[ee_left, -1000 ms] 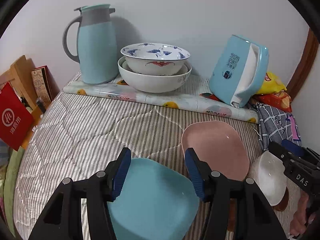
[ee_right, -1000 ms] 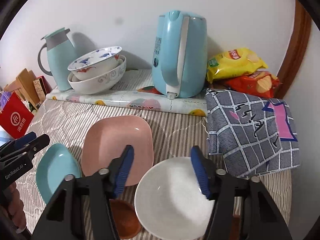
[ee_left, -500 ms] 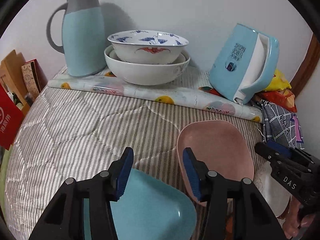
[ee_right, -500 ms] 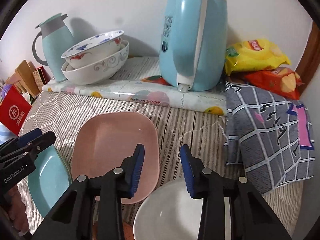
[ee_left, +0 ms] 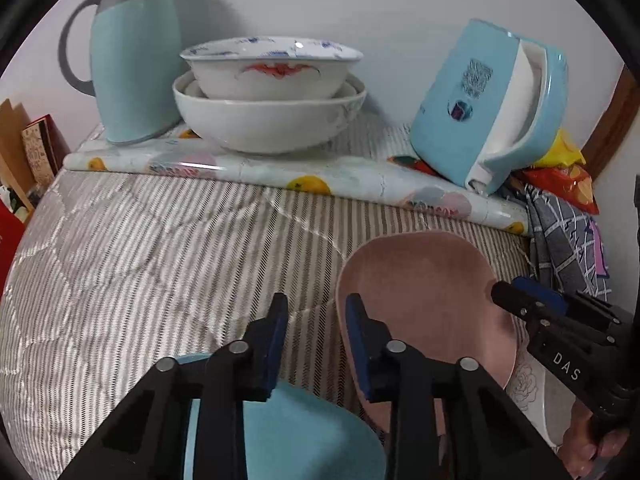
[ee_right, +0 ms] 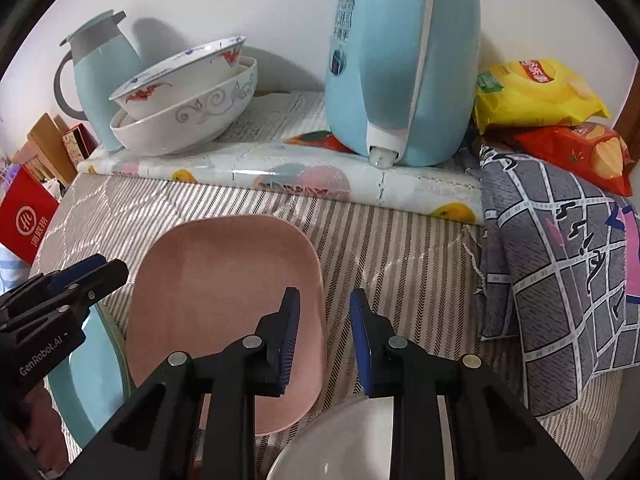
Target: Organize plates and bowls
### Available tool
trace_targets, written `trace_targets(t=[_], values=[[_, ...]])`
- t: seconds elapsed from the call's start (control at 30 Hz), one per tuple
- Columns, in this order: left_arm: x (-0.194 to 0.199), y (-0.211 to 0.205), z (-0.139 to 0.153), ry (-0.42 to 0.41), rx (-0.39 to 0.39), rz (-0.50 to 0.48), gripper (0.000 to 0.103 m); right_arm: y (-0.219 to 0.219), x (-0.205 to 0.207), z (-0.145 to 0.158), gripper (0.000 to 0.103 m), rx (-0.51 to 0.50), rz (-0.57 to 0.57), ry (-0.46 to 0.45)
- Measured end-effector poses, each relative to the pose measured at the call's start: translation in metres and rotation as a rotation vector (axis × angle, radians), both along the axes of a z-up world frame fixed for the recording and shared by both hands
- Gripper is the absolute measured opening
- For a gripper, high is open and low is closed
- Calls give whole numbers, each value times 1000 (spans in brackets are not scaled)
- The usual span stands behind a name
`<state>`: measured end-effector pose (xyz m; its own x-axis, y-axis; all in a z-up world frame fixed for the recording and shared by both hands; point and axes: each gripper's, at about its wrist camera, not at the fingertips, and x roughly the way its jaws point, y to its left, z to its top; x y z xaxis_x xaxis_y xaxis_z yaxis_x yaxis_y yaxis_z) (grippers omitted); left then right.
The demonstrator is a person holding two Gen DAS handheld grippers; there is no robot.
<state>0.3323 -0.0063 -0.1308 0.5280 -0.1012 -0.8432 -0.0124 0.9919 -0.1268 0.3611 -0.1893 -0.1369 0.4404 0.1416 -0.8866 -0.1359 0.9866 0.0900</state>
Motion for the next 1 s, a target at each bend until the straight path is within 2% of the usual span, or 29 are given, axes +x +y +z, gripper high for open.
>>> trace_targets(t=[0.23,0.4,0.57,0.7,1.0], values=[[6,-5,-12,32,-34,-17,19,4,6,-8,19,1,9,24],[12,-9,-22,67,-52,-30,10,10,9,-12,14,-37,19,41],[11,-17,-25,49,-6,-35,7,17,12,-16,4,-58,23,45],[12,-13,-19,34,-36,-29,6,12,10,-12,4,-38,7,20],[2,-4,12,-17,-45,-23,6,10,3,15,4,-11,-8,-54]])
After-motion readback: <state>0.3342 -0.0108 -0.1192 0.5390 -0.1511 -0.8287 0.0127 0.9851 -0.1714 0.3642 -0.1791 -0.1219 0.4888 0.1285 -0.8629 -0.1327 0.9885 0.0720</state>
